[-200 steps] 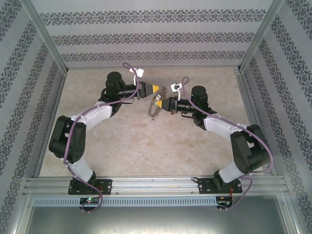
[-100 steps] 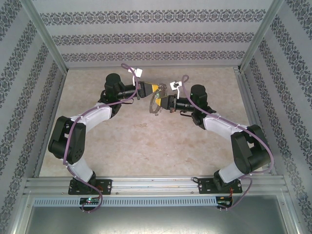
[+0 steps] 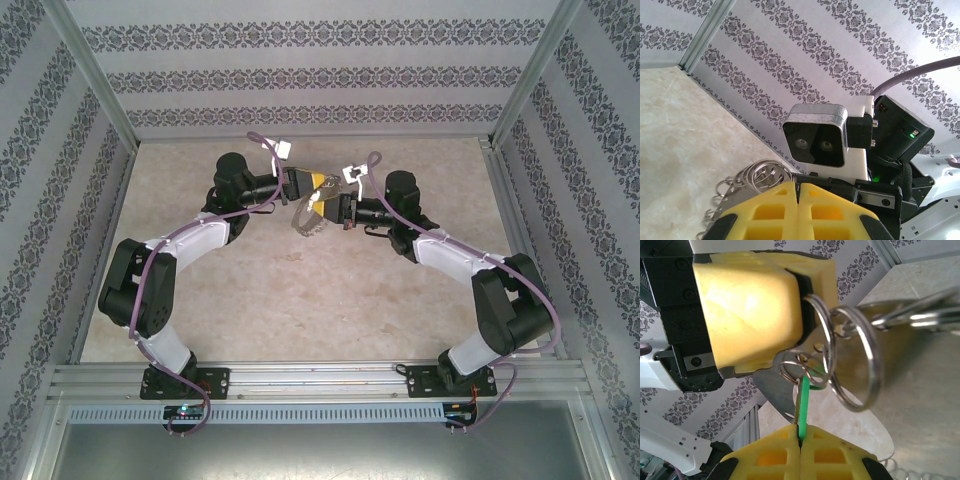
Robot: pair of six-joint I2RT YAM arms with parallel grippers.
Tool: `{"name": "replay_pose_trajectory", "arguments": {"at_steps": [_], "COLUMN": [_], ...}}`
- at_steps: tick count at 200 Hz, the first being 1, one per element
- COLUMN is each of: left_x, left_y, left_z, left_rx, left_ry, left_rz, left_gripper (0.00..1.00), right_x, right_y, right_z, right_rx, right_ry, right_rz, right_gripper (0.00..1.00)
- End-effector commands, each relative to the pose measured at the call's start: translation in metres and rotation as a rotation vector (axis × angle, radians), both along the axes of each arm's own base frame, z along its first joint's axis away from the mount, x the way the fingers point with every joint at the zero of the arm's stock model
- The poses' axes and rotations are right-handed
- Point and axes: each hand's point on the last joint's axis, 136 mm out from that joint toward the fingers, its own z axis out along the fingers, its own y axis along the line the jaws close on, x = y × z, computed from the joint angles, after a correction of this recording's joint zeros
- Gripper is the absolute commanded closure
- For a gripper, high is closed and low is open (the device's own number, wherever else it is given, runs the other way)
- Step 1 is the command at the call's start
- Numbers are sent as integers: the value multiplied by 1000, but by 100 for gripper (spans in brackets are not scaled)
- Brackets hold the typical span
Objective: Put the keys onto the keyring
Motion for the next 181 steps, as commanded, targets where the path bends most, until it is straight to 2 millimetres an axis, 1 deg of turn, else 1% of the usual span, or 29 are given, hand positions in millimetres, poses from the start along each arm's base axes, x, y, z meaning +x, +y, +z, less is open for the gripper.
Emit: {"name": "replay_pose_trajectory", "arguments": {"at_steps": [1,21,56,90,122,151,181], "left_x": [-11,-10,-10,-9,-7,-7,-6], "left_y": [-3,-3,-2,-1,1,2,4], "left_z": [18,18,18,17,16,18,19], "left_rx": [-36,-38,-42,-49,-68,-74,-79], "left_ry": [-67,-68,-71,-74,-72,-78,-82], "left_rz": [-11,-8,-1,12,32,42,63], "left_gripper": [100,100,100,100,100,100,100], "right_x": [-1,-4,-11,-17,-17,-9,5], "right_y": [-7,-14,-32,-51,-61,-70,-81], "right_z": [10,7,5,9,27,40,42], "right_rx": [11,8,2,0,15,34,43], "right_ry": [-59,-55,-57,-70,-94,-101,-85], "right_rz": [-17,-31,-73,-127,-185,-279,-392], "right_gripper": [87,71,59,56,54,53,52]}}
